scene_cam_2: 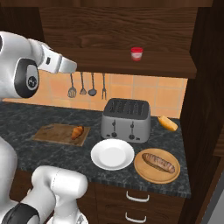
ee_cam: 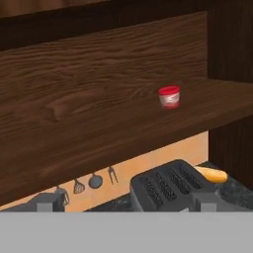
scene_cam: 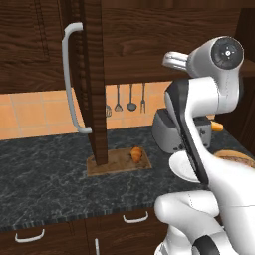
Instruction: From the different types of pastries on the counter, select a croissant and place it on the cutting board. Then retrieve a jar of jam from the cabinet and place it alongside the croissant on the cutting board.
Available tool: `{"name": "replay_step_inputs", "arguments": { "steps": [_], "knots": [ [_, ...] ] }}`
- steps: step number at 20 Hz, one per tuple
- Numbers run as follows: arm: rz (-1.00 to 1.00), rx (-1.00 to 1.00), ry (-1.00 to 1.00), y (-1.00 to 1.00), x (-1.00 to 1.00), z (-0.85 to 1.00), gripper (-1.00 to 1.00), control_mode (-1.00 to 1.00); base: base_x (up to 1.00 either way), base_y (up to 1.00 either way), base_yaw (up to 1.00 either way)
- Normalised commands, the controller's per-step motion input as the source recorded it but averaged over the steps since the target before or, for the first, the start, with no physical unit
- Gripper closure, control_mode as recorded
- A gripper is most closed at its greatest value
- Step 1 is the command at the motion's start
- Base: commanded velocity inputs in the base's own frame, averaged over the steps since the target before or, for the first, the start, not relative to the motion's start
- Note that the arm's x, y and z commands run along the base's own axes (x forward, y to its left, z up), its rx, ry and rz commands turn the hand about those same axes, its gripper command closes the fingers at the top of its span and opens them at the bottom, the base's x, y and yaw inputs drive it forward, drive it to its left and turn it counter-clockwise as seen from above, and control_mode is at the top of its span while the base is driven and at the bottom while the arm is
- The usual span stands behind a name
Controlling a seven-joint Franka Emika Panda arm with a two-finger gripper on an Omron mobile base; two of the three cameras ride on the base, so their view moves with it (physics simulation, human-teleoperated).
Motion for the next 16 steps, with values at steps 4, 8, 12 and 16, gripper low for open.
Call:
{"name": "replay_step_inputs", "arguments": {
  "steps": [4, 8, 12, 16],
  "knots": [
    [-0.04, -0.02, 0.00, -0.09, 0.41, 0.00, -1.00, -1.00, 0.00, 0.00, 0.00],
    [-0.10, -0.07, 0.01, -0.10, 0.50, 0.00, -1.00, -1.00, 0.00, 0.00, 0.00],
    [-0.09, 0.00, 0.07, -0.29, 0.52, 0.11, -1.00, -1.00, 0.00, 0.00, 0.00],
    [-0.05, 0.02, 0.16, -0.30, 0.33, 0.27, -1.00, -1.00, 0.00, 0.00, 0.00]
  ]
}}
